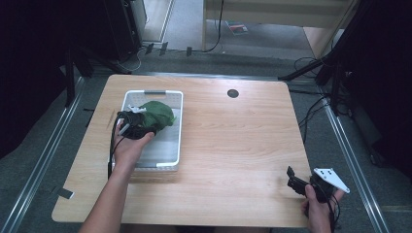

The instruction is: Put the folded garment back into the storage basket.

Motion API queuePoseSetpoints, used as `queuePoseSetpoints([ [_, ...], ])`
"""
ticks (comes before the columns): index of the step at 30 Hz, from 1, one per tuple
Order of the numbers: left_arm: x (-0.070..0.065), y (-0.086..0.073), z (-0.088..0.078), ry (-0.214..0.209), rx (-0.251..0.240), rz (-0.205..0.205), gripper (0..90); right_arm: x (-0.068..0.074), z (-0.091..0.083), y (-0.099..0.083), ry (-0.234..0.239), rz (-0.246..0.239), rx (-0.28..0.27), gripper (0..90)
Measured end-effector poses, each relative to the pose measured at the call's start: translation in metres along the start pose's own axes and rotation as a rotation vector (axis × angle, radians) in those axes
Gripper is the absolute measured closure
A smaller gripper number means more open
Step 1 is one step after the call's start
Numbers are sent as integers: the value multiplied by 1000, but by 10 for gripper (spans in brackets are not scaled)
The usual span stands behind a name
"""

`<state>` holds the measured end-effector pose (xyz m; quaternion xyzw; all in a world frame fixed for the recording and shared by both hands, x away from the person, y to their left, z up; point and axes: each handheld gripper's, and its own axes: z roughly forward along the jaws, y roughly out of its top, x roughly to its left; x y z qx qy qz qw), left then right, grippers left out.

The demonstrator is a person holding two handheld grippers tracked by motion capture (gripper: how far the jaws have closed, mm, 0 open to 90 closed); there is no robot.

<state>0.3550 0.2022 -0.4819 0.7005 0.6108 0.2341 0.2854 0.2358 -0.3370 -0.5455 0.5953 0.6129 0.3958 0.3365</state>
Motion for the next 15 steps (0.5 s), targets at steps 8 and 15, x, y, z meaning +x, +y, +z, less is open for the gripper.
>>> queuePoseSetpoints([
  [8, 4, 1, -1, 5, 14, -40, 141, 0, 0, 0, -1, -1, 0, 9],
  [15, 7, 0, -8, -37, -22, -53, 66, 0, 0, 0, -4, -2, 0, 9],
])
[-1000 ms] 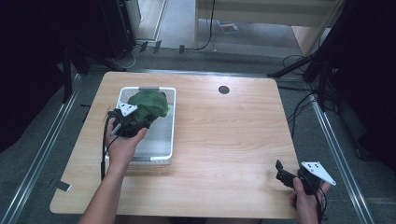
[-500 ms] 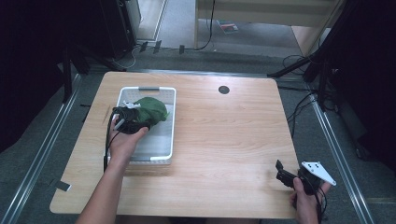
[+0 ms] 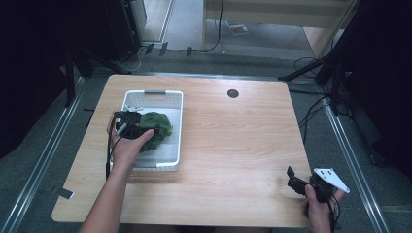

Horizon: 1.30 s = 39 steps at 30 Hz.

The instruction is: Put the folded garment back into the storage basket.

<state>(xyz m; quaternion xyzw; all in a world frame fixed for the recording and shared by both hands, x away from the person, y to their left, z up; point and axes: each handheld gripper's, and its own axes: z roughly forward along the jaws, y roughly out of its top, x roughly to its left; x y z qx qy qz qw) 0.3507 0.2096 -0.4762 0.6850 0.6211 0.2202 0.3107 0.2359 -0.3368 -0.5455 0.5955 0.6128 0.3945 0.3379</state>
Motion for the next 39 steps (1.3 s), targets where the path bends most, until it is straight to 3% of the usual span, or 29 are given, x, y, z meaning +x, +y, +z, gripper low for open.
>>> queuePoseSetpoints([
  [2, 0, 0, -8, -10, -64, 4, 57, 0, 0, 0, 1, 0, 1, 9],
  [3, 0, 0, -8, -10, -64, 4, 57, 0, 0, 0, 1, 0, 1, 9],
  [4, 0, -1, -15, -35, -121, 9, 53, 0, 0, 0, 1, -1, 2, 9],
  [5, 0, -1, -15, -35, -121, 9, 37, 0, 0, 0, 1, -1, 2, 9],
  [6, 3, -1, -23, -91, -170, -10, 27, 0, 0, 0, 1, -1, 1, 9],
  [11, 6, -2, -42, -149, -255, -13, 25, 0, 0, 0, 1, -3, 2, 9],
  [21, 12, -8, -67, -152, -308, -1, 26, 0, 0, 0, -1, -3, 3, 9],
  [29, 23, -26, -85, -158, -339, 5, 25, 1, 0, 0, 0, -8, -1, 9],
  [39, 45, -55, -102, -151, -374, -16, 25, 1, -1, 0, -4, -4, -4, 9],
])
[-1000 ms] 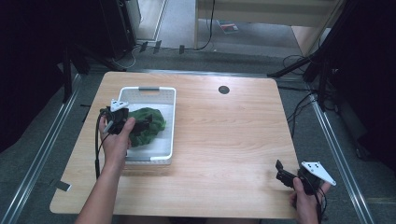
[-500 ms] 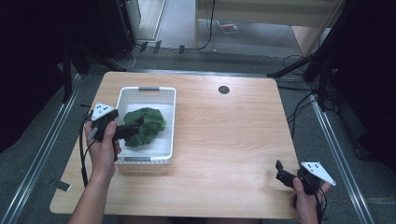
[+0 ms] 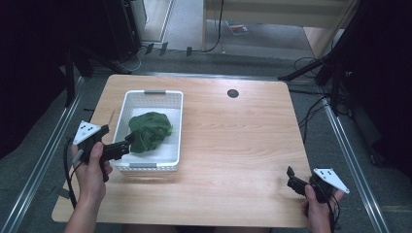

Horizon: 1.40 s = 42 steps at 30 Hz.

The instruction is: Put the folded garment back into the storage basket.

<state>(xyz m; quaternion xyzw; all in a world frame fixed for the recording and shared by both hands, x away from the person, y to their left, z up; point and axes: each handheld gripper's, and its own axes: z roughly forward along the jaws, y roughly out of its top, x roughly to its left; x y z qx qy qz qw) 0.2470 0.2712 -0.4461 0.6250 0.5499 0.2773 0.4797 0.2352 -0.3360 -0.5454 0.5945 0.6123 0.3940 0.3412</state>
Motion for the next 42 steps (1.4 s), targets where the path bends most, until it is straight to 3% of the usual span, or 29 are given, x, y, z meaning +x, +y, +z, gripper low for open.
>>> queuePoseSetpoints([
  [14, 33, -29, -31, 25, -40, -30, 9, 0, 0, 0, -2, -1, -1, 9],
  [25, 59, -67, -46, 28, -67, -64, 0, 0, -1, -1, -2, -6, -11, 9],
  [32, 74, -88, -47, 36, -73, -88, 0, 0, -1, -1, -5, -8, -13, 9],
  [34, 77, -93, -47, 17, -71, -91, 0, 0, -1, -1, -6, -8, -13, 9],
  [36, 81, -101, -45, 21, -55, -76, 0, 1, -1, -1, -6, -7, -10, 9],
  [42, 89, -110, -41, 49, -38, -85, 0, 0, -1, -1, -5, -9, -12, 9],
])
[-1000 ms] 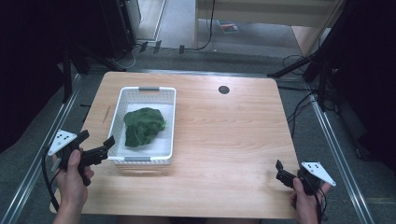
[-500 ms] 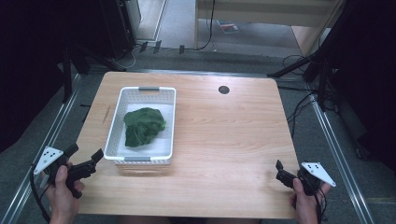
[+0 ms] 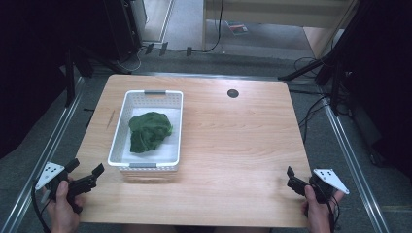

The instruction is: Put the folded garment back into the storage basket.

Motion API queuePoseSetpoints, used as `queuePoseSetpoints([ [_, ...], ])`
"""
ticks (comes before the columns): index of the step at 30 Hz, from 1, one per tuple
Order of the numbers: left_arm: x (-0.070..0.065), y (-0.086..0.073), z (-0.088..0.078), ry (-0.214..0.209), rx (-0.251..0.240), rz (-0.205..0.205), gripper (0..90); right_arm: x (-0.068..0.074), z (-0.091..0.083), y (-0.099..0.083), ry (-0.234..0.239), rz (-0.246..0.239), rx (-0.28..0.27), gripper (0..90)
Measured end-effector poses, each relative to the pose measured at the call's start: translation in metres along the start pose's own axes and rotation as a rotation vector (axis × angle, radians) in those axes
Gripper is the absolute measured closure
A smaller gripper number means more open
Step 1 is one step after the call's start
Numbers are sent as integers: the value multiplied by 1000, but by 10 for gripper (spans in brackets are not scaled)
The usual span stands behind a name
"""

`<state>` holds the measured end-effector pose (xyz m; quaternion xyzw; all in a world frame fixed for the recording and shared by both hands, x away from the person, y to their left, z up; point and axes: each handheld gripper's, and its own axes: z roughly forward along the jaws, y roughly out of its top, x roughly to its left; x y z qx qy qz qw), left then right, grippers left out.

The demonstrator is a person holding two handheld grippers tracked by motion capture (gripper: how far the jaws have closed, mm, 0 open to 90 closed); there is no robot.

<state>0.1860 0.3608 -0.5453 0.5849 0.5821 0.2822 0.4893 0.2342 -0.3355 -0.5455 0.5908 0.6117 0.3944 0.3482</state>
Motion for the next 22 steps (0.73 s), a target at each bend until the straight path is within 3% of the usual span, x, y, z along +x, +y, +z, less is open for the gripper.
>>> queuePoseSetpoints([
  [10, -3, -6, 7, 31, 22, 34, 0, 0, 0, 0, -1, 2, -1, 9],
  [17, -2, -6, 8, 40, 31, 14, 0, 0, 0, 0, -3, 0, 2, 9],
  [22, -5, -6, 8, 50, 37, 38, 0, 0, 0, 0, -3, -1, 2, 9],
])
